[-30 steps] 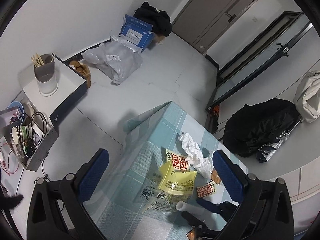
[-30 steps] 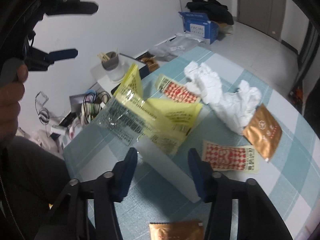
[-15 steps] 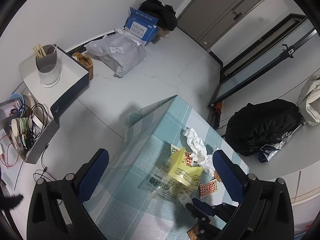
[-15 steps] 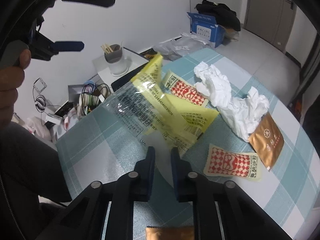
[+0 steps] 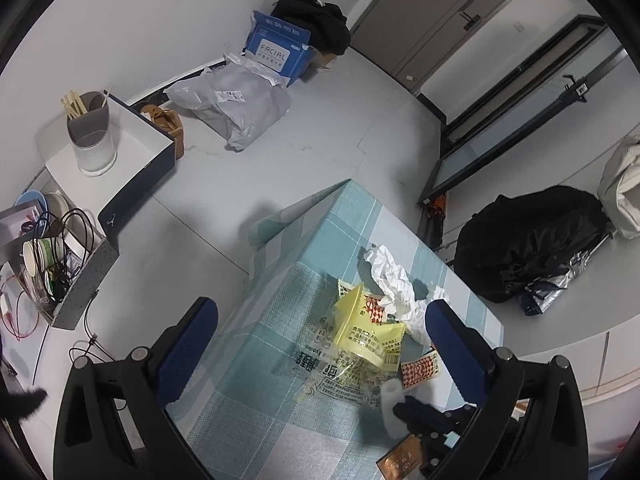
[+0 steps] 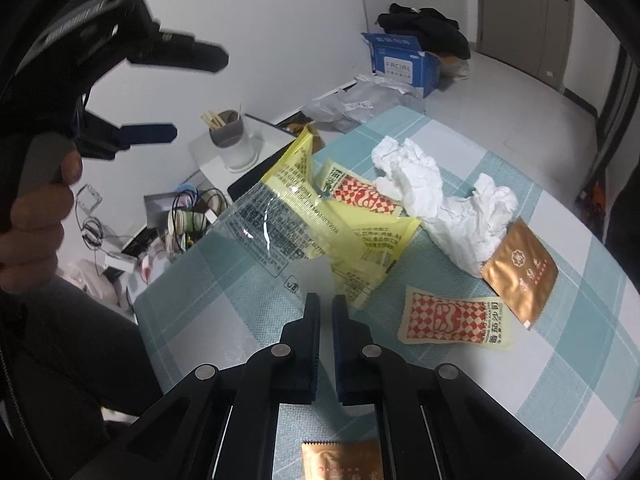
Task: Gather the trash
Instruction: 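Lower the right tool onto another white foam strip and close it, then close the left tool on the clear-and-yellow snack bag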
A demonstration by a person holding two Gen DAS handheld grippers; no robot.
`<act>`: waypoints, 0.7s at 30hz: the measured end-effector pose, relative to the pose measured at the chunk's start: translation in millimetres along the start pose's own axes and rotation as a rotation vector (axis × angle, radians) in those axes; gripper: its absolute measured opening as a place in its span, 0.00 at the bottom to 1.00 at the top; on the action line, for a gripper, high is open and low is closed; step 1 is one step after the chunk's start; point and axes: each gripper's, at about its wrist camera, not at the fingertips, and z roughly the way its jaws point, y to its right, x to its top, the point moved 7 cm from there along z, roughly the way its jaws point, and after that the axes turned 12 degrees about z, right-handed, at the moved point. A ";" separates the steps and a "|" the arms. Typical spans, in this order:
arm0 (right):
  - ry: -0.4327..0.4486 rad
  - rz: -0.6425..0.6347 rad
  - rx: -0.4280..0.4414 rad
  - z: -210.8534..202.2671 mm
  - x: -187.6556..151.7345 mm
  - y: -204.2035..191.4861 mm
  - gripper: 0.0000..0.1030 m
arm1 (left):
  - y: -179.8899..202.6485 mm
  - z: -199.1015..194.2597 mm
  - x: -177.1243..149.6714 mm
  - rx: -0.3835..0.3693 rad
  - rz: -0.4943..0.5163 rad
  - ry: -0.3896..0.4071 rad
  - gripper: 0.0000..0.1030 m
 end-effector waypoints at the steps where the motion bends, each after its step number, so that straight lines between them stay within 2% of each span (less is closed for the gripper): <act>1: 0.004 0.006 -0.001 -1.0 0.6 0.4 0.05 | 1.4 2.0 -0.6 0.003 0.008 -0.007 0.99; 8: 0.061 0.072 0.003 -21.7 9.1 15.0 0.05 | 11.6 18.2 -12.9 -0.024 0.076 -0.080 0.97; 10: 0.077 0.091 0.008 -27.8 11.4 19.0 0.05 | 17.7 26.6 -18.7 -0.023 0.117 -0.125 0.94; 12: 0.094 0.115 0.020 -33.2 12.7 23.7 0.04 | 21.8 36.2 -25.5 -0.036 0.133 -0.171 0.85; 16: 0.115 0.176 0.027 -43.4 16.4 38.2 0.04 | 26.2 47.8 -32.7 -0.031 0.159 -0.217 0.80; 19: 0.144 0.199 0.033 -54.6 20.1 45.2 0.04 | 30.8 52.5 -35.9 -0.033 0.180 -0.241 0.68; 20: 0.154 0.208 0.033 -58.2 21.4 47.9 0.04 | 31.5 53.7 -36.8 -0.036 0.181 -0.248 0.62; 21: 0.160 0.218 0.034 -61.2 22.2 50.3 0.04 | 32.6 55.1 -38.5 -0.041 0.181 -0.254 0.50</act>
